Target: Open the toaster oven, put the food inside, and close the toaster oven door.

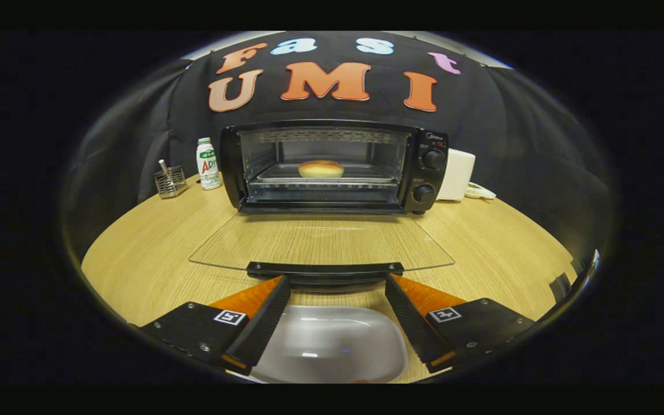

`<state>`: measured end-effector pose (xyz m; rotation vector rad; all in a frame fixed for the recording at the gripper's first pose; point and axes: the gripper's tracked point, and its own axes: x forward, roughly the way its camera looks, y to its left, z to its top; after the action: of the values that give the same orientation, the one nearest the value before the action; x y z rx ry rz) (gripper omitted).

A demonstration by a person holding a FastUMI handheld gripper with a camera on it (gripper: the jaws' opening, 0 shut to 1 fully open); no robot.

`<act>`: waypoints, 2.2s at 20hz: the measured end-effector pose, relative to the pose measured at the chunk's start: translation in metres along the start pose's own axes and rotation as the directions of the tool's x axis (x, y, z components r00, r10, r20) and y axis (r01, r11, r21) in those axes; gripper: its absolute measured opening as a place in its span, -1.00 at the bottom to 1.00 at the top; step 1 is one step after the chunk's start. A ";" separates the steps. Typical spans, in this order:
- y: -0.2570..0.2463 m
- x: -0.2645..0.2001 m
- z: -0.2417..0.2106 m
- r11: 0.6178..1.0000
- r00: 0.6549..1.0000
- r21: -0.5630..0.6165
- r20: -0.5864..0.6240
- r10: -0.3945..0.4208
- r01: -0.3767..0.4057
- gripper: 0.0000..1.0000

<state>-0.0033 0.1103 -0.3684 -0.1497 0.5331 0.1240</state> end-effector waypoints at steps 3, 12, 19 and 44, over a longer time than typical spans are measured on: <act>0.000 0.000 0.003 0.999 1.000 0.045 -0.004 0.031 -0.031 0.97; -0.005 -0.018 0.061 0.997 0.992 0.040 0.107 0.059 -0.064 0.98; -0.005 -0.011 0.124 0.993 0.981 0.062 0.171 0.090 -0.102 1.00; -0.024 -0.002 0.230 0.993 0.953 0.102 0.302 0.029 -0.063 1.00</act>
<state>0.1128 0.1265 -0.1687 -0.0092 0.2391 0.1593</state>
